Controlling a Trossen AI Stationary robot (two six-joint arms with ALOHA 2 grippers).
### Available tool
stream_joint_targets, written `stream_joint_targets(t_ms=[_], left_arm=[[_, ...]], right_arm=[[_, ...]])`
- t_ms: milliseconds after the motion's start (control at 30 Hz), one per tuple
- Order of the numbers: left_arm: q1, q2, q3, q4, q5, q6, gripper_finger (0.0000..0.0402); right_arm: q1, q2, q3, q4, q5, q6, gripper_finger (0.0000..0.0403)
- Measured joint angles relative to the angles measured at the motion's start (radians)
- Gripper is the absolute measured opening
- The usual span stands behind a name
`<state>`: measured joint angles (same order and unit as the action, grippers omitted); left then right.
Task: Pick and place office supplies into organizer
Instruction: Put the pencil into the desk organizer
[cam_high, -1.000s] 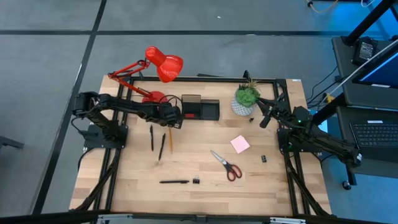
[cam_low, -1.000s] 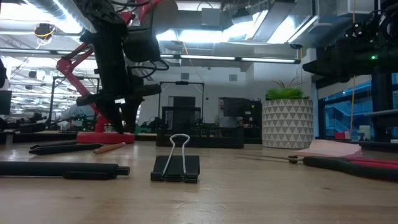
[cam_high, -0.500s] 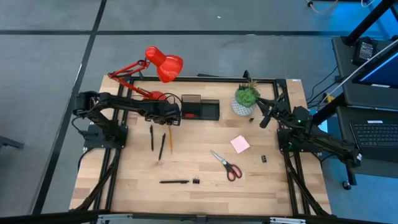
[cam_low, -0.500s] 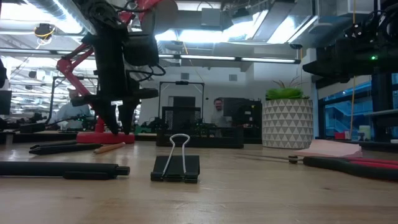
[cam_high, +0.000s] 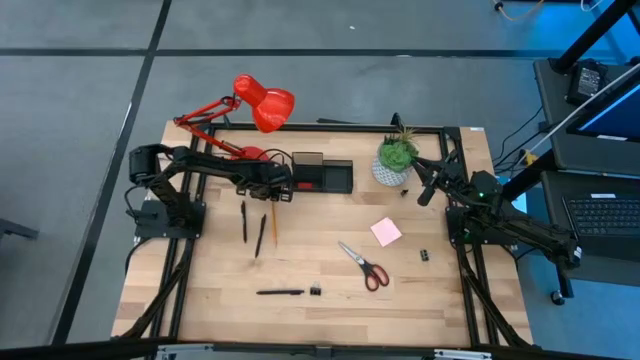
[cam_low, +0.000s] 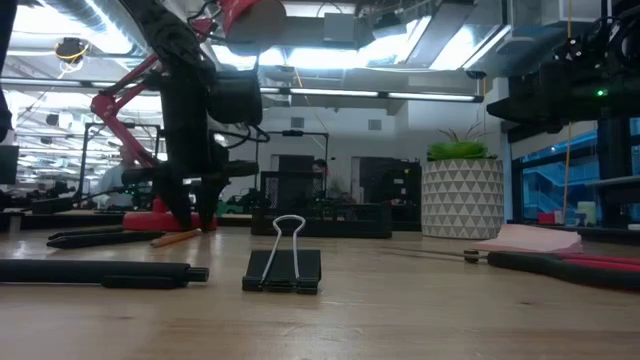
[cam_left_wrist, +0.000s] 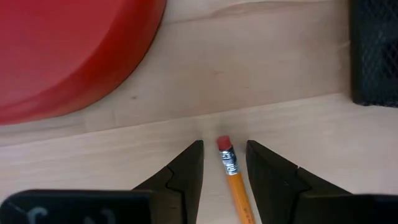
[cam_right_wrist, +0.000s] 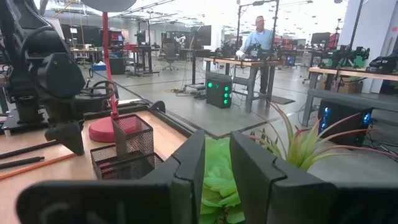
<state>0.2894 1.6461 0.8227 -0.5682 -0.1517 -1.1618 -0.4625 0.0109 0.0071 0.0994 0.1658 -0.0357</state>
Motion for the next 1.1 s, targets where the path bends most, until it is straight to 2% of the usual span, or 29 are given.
stream_joint_targets(t_ms=[200, 467, 767, 933, 1100], left_arm=[[0.007, 0.01, 0.0, -0.011, 0.016, 0.01, 0.0116], [0.007, 0.012, 0.0, -0.035, 0.055, 0.114, 0.0114], [0.006, 0.012, 0.001, -0.075, 0.093, 0.216, 0.0062], [-0.004, 0.012, -0.001, -0.083, 0.12, 0.334, 0.0036], [-0.023, 0.012, -0.001, -0.082, 0.128, 0.472, 0.0027]], right_arm=[[0.0, 0.0, 0.0, 0.0, 0.0, 0.0, 0.008], [0.0, 0.0, 0.0, 0.0, 0.0, 0.0, 0.008], [0.0, 0.0, 0.0, 0.0, 0.0, 0.0, 0.008], [0.0, 0.0, 0.0, 0.0, 0.0, 0.0, 0.008], [0.0, 0.0, 0.0, 0.0, 0.0, 0.0, 0.008]])
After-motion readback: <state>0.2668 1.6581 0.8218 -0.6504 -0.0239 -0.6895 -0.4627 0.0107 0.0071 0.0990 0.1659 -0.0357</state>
